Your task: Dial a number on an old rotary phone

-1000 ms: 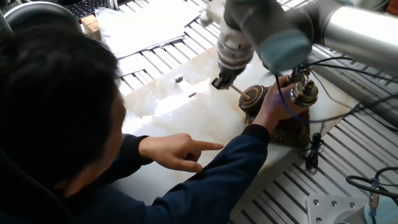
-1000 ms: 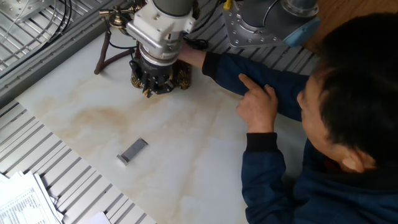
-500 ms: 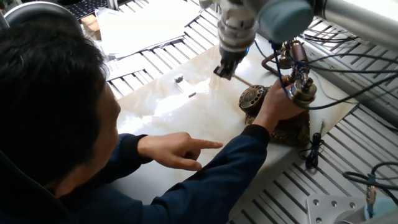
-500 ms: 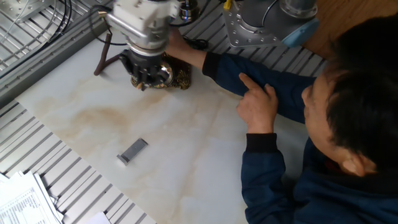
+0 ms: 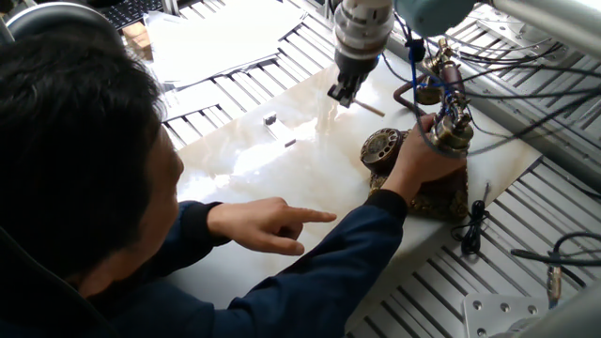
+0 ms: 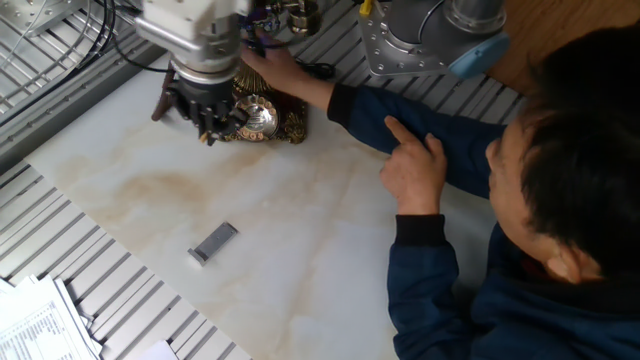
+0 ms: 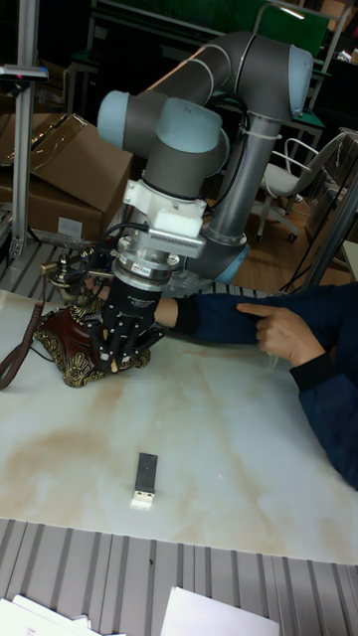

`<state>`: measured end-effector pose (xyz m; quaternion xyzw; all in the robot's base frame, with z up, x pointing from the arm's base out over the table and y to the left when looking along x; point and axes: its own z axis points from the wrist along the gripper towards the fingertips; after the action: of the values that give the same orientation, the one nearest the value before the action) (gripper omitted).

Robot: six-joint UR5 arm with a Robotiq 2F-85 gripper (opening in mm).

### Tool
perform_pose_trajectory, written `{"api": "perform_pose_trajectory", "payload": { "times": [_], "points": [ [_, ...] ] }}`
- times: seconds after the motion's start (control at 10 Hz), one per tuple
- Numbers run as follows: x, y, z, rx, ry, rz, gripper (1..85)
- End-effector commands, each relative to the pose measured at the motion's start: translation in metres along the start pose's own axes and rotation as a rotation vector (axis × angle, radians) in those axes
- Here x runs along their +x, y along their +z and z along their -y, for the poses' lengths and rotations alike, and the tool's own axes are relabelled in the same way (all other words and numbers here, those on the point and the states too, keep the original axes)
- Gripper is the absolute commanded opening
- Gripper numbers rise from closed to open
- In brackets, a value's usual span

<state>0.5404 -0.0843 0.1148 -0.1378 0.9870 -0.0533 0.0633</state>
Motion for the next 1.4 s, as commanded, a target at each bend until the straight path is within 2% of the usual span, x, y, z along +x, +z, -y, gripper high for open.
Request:
{"api": "perform_pose_trajectory", "payload": {
  "times": [0.0,0.2,0.3,0.5,0.6,0.7,0.8,1.0,1.2,1.3],
  "points": [
    [-0.015,0.009,0.01,-0.046,-0.058,0.015,2.0],
    [-0.025,0.015,0.003,-0.049,-0.068,0.023,2.0],
    [-0.026,0.016,0.002,-0.052,-0.091,0.021,4.3],
    [-0.032,0.015,-0.003,-0.075,-0.154,0.051,34.0],
    [-0.037,0.014,-0.01,-0.093,-0.164,0.071,45.0],
    [-0.032,0.011,-0.014,-0.103,-0.158,0.053,45.7],
    [-0.02,0.005,-0.019,-0.12,-0.16,0.021,50.7],
    [-0.017,0.0,-0.021,-0.13,-0.149,0.021,61.3],
    [-0.019,0.004,-0.02,-0.129,-0.126,0.024,61.3],
    [-0.02,0.004,-0.023,-0.14,-0.115,0.029,60.3]
  ]
}}
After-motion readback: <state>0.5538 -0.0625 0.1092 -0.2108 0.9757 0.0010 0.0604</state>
